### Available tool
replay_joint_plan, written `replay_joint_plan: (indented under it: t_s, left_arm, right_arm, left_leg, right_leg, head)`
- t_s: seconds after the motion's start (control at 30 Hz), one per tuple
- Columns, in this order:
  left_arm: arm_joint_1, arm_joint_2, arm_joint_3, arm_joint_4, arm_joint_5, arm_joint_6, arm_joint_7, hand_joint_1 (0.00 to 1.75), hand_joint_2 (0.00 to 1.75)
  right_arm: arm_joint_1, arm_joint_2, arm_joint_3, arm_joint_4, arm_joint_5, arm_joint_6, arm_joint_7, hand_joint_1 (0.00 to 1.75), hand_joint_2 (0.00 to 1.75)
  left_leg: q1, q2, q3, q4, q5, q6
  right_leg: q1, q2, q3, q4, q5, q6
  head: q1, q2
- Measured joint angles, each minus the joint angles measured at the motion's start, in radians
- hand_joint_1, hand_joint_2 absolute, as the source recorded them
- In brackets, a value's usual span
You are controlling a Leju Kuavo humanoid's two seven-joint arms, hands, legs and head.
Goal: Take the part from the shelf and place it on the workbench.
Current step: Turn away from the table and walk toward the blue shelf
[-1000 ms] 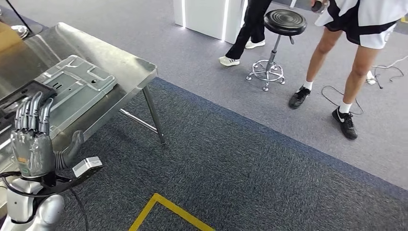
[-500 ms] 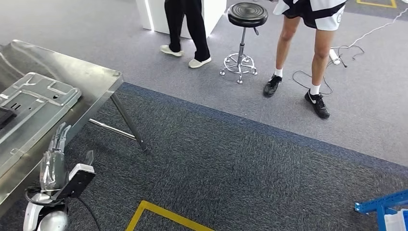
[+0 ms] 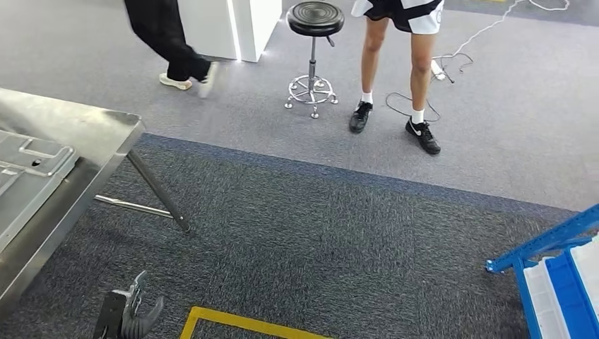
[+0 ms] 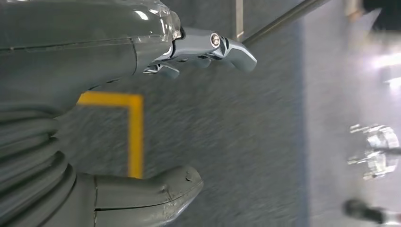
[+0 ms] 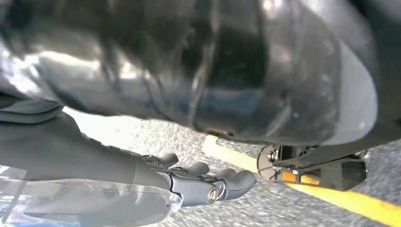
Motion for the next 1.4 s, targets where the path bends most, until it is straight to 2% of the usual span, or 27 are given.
replay_joint_plan:
  t_s: [0.03, 0.1, 0.17, 0.2, 0.27, 0.3, 0.37, 0.43, 0.47, 0.5, 0.53, 0.57, 0.6, 0.67, 0.73, 0.8, 0.87, 0.93, 1.0, 1.03, 1.07, 1.13, 1.2, 1.23, 1.3, 1.33, 1.4]
  left_arm:
    - [-0.008, -0.004, 0.012, 0.037, 0.006, -0.013, 0.002, 0.0, 1.75]
    - [-0.026, -0.012, 0.038, 0.12, 0.012, -0.035, 0.001, 0.0, 1.75]
    - [-0.038, -0.016, 0.06, 0.209, 0.009, -0.038, -0.012, 0.0, 1.75]
    - [-0.043, -0.017, 0.07, 0.25, 0.01, -0.035, -0.017, 0.0, 1.75]
    - [-0.051, -0.022, 0.096, 0.323, 0.025, -0.033, -0.02, 0.0, 1.75]
    - [-0.053, -0.025, 0.11, 0.352, 0.034, -0.033, -0.019, 0.0, 1.75]
    - [-0.053, -0.03, 0.137, 0.403, 0.045, -0.031, -0.012, 0.0, 1.75]
    - [-0.043, -0.032, 0.16, 0.452, 0.045, -0.021, 0.012, 0.0, 1.75]
    - [-0.036, -0.032, 0.169, 0.473, 0.043, -0.014, 0.033, 0.0, 1.75]
    - [-0.028, -0.033, 0.177, 0.493, 0.043, -0.006, 0.065, 0.0, 1.75]
    - [-0.024, -0.034, 0.184, 0.509, 0.047, -0.001, 0.1, 0.0, 1.75]
    - [-0.021, -0.035, 0.193, 0.522, 0.057, 0.0, 0.14, 0.0, 1.75]
    - [-0.02, -0.036, 0.206, 0.534, 0.075, -0.005, 0.187, 0.0, 1.75]
    - [-0.02, -0.039, 0.238, 0.556, 0.118, -0.03, 0.271, 0.0, 1.75]
    - [-0.02, -0.042, 0.271, 0.57, 0.147, -0.046, 0.338, 0.0, 1.75]
    - [-0.02, -0.047, 0.294, 0.577, 0.157, -0.046, 0.389, 0.0, 1.75]
    - [-0.021, -0.051, 0.312, 0.581, 0.16, -0.037, 0.431, 0.0, 1.75]
    - [-0.018, -0.054, 0.327, 0.585, 0.162, -0.027, 0.461, 0.0, 1.75]
    - [-0.014, -0.055, 0.339, 0.589, 0.165, -0.02, 0.481, 0.0, 1.75]
    - [-0.014, -0.055, 0.345, 0.591, 0.167, -0.017, 0.488, 0.0, 1.75]
    - [-0.014, -0.055, 0.349, 0.593, 0.168, -0.015, 0.494, 0.0, 1.75]
    - [-0.017, -0.056, 0.355, 0.594, 0.169, -0.012, 0.501, 0.0, 1.75]
    - [-0.018, -0.058, 0.36, 0.595, 0.165, -0.013, 0.505, 0.0, 1.75]
    - [-0.02, -0.058, 0.361, 0.595, 0.158, -0.013, 0.507, 0.0, 1.75]
    - [-0.025, -0.058, 0.359, 0.595, 0.133, -0.011, 0.515, 0.0, 1.75]
    - [-0.027, -0.059, 0.356, 0.595, 0.119, -0.01, 0.52, 0.0, 1.75]
    - [-0.027, -0.06, 0.346, 0.596, 0.096, -0.007, 0.529, 0.0, 1.75]
  right_arm:
    - [0.001, -0.001, -0.001, 0.0, 0.001, 0.0, 0.0, 0.0, 0.0]
    - [0.002, -0.003, -0.001, 0.0, 0.002, 0.001, 0.0, 0.0, 0.0]
    - [0.0, -0.004, -0.003, 0.0, 0.001, 0.002, 0.0, 0.0, 0.0]
    - [0.0, -0.004, -0.004, 0.0, 0.0, 0.003, 0.0, 0.0, 0.0]
    - [0.001, -0.004, -0.009, 0.0, -0.006, 0.003, 0.0, 0.0, 0.0]
    - [0.002, -0.004, -0.011, 0.0, -0.009, 0.002, 0.0, 0.0, 0.0]
    - [0.002, -0.004, -0.014, 0.0, -0.015, 0.001, 0.0, 0.0, 0.0]
    - [0.001, -0.004, -0.015, 0.0, -0.017, -0.001, 0.002, 0.0, 0.0]
    - [0.001, -0.004, -0.016, 0.0, -0.018, -0.002, 0.004, 0.0, 0.0]
    - [0.001, -0.004, -0.017, 0.0, -0.018, -0.004, 0.006, 0.0, 0.0]
    - [0.002, -0.004, -0.018, 0.0, -0.018, -0.006, 0.008, 0.0, 0.0]
    - [0.003, -0.004, -0.02, 0.0, -0.018, -0.008, 0.011, 0.0, 0.0]
    - [0.003, -0.004, -0.022, 0.0, -0.018, -0.01, 0.012, 0.0, 0.0]
    - [0.002, -0.004, -0.027, 0.0, -0.017, -0.011, 0.013, 0.0, 0.0]
    - [0.001, -0.003, -0.03, 0.0, -0.016, -0.02, 0.015, 0.0, 0.0]
    - [0.003, -0.001, -0.034, 0.0, -0.018, -0.036, 0.017, 0.0, 0.0]
    - [0.003, 0.002, -0.037, 0.0, -0.019, -0.046, 0.019, 0.0, 0.0]
    - [0.0, 0.004, -0.039, 0.0, -0.02, -0.049, 0.019, 0.0, 0.0]
    - [-0.001, 0.004, -0.04, 0.0, -0.02, -0.046, 0.019, 0.0, 0.0]
    - [-0.001, 0.005, -0.04, 0.0, -0.02, -0.04, 0.019, 0.0, 0.0]
    - [0.0, 0.004, -0.04, 0.0, -0.02, -0.032, 0.019, 0.0, 0.0]
    - [0.001, 0.0, -0.041, 0.0, -0.019, -0.017, 0.019, 0.0, 0.0]
    - [0.0, -0.003, -0.04, 0.0, -0.018, -0.011, 0.019, 0.0, 0.0]
    - [-0.001, -0.004, -0.04, 0.0, -0.018, -0.01, 0.02, 0.0, 0.0]
    - [0.001, -0.004, -0.04, 0.0, -0.017, -0.011, 0.025, 0.0, 0.0]
    - [0.001, -0.005, -0.041, 0.0, -0.015, -0.011, 0.029, 0.0, 0.0]
    - [-0.001, -0.005, -0.04, 0.0, -0.013, -0.011, 0.037, 0.0, 0.0]
  left_leg:
    - [0.0, 0.012, 0.0, 0.0, -0.001, -0.001]
    - [0.0, 0.032, 0.004, 0.002, -0.004, -0.006]
    - [-0.003, 0.051, 0.008, 0.005, -0.01, -0.016]
    - [-0.004, 0.06, 0.011, 0.006, -0.012, -0.022]
    - [-0.004, 0.075, 0.014, 0.002, -0.017, -0.033]
    - [-0.002, 0.067, 0.016, 0.007, -0.026, -0.04]
    - [0.002, 0.016, -0.004, 0.066, -0.068, -0.052]
    - [0.006, -0.037, -0.057, 0.198, -0.134, -0.057]
    - [0.007, -0.045, -0.084, 0.256, -0.158, -0.057]
    - [0.008, -0.048, -0.098, 0.284, -0.163, -0.056]
    - [0.008, -0.049, -0.095, 0.275, -0.147, -0.054]
    - [0.009, -0.053, -0.075, 0.227, -0.113, -0.053]
    - [0.01, -0.067, -0.043, 0.156, -0.075, -0.051]
    - [0.011, -0.105, 0.007, 0.043, -0.033, -0.045]
    - [0.009, -0.117, 0.018, 0.015, -0.031, -0.037]
    - [0.009, -0.097, 0.02, 0.01, -0.024, -0.025]
    - [0.011, -0.074, 0.019, 0.004, -0.016, -0.009]
    - [0.007, -0.047, 0.015, 0.002, -0.014, 0.0]
    - [0.003, -0.017, 0.013, 0.002, -0.015, 0.003]
    - [0.001, -0.002, 0.013, 0.002, -0.016, 0.004]
    - [0.001, 0.011, 0.014, 0.002, -0.017, 0.003]
    - [-0.001, 0.033, 0.019, 0.003, -0.021, -0.001]
    - [-0.005, 0.051, 0.024, 0.006, -0.027, -0.01]
    - [-0.006, 0.06, 0.026, 0.006, -0.029, -0.015]
    - [-0.007, 0.071, 0.03, 0.007, -0.033, -0.025]
    - [-0.005, 0.055, 0.03, 0.015, -0.041, -0.03]
    - [0.0, -0.003, 0.002, 0.083, -0.089, -0.04]
  right_leg:
    - [-0.001, -0.005, 0.016, -0.022, 0.019, 0.001]
    - [-0.001, -0.035, 0.096, -0.158, 0.074, -0.003]
    - [0.004, -0.065, 0.153, -0.262, 0.102, -0.011]
    - [0.008, -0.069, 0.158, -0.275, 0.102, -0.016]
    - [0.011, -0.049, 0.158, -0.277, 0.106, -0.025]
    - [0.009, -0.04, 0.16, -0.283, 0.109, -0.03]
    - [0.004, -0.021, 0.165, -0.295, 0.118, -0.041]
    - [0.004, 0.001, 0.163, -0.298, 0.121, -0.048]
    - [0.005, 0.015, 0.162, -0.298, 0.121, -0.049]
    - [0.006, 0.03, 0.161, -0.296, 0.121, -0.05]
    - [0.007, 0.044, 0.161, -0.293, 0.121, -0.05]
    - [0.007, 0.057, 0.16, -0.289, 0.12, -0.048]
    - [0.006, 0.07, 0.16, -0.285, 0.119, -0.046]
    - [0.007, 0.09, 0.155, -0.277, 0.117, -0.038]
    - [0.007, 0.107, 0.148, -0.274, 0.119, -0.028]
    - [0.005, 0.121, 0.143, -0.274, 0.123, -0.017]
    - [0.007, 0.086, 0.124, -0.237, 0.095, -0.009]
    - [0.007, 0.026, 0.073, -0.125, 0.028, -0.003]
    - [0.004, 0.002, 0.02, -0.007, -0.021, 0.002]
    - [0.003, -0.002, 0.016, 0.008, -0.018, 0.003]
    - [0.003, -0.007, 0.034, -0.02, 0.004, 0.003]
    - [0.005, -0.04, 0.113, -0.158, 0.063, -0.002]
    - [0.014, -0.071, 0.166, -0.258, 0.087, -0.015]
    - [0.017, -0.076, 0.173, -0.274, 0.086, -0.021]
    - [0.017, -0.054, 0.171, -0.278, 0.091, -0.031]
    - [0.013, -0.044, 0.172, -0.282, 0.095, -0.037]
    - [0.006, -0.024, 0.174, -0.289, 0.102, -0.048]
  head:
    - [0.0, 0.0]
    - [0.0, 0.0]
    - [0.0, 0.0]
    - [0.0, 0.0]
    - [0.0, 0.0]
    - [0.0, 0.0]
    - [-0.001, 0.0]
    - [-0.002, 0.0]
    - [-0.002, 0.0]
    - [-0.002, 0.0]
    - [-0.002, 0.0]
    - [-0.002, 0.0]
    - [-0.002, 0.0]
    - [-0.002, 0.0]
    - [-0.002, 0.0]
    - [-0.002, 0.0]
    - [-0.002, 0.0]
    - [-0.001, 0.0]
    - [-0.001, 0.0]
    - [-0.001, 0.0]
    - [-0.001, 0.0]
    - [-0.001, 0.0]
    - [-0.001, 0.0]
    - [-0.001, 0.0]
    - [-0.001, 0.0]
    - [-0.001, 0.0]
    - [-0.002, 0.0]
